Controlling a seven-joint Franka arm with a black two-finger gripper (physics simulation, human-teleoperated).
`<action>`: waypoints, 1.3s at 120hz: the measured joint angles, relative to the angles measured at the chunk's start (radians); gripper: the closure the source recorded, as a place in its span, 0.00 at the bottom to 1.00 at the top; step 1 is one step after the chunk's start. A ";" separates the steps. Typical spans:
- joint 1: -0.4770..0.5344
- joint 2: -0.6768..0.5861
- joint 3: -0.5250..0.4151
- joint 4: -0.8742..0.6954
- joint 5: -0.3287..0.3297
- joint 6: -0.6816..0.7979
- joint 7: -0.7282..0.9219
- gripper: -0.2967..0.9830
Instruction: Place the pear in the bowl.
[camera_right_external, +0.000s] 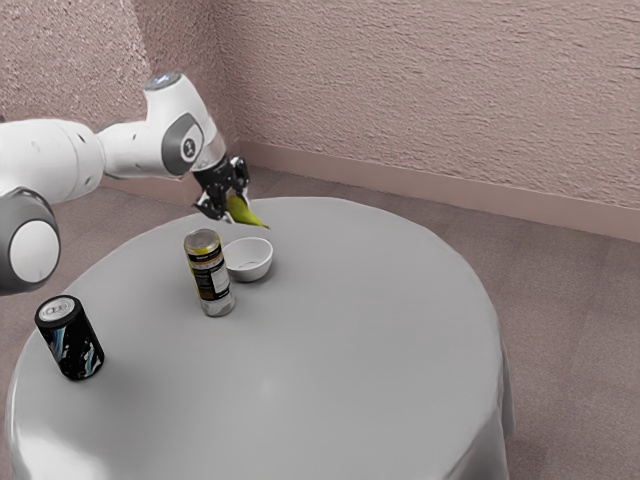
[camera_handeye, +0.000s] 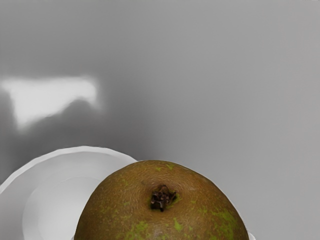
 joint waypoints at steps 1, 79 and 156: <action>0.001 0.001 0.000 0.000 0.000 0.000 0.002 0.55; 0.006 0.004 0.005 -0.053 -0.058 0.004 0.080 0.55; 0.002 -0.020 0.006 -0.050 -0.061 0.006 0.109 0.25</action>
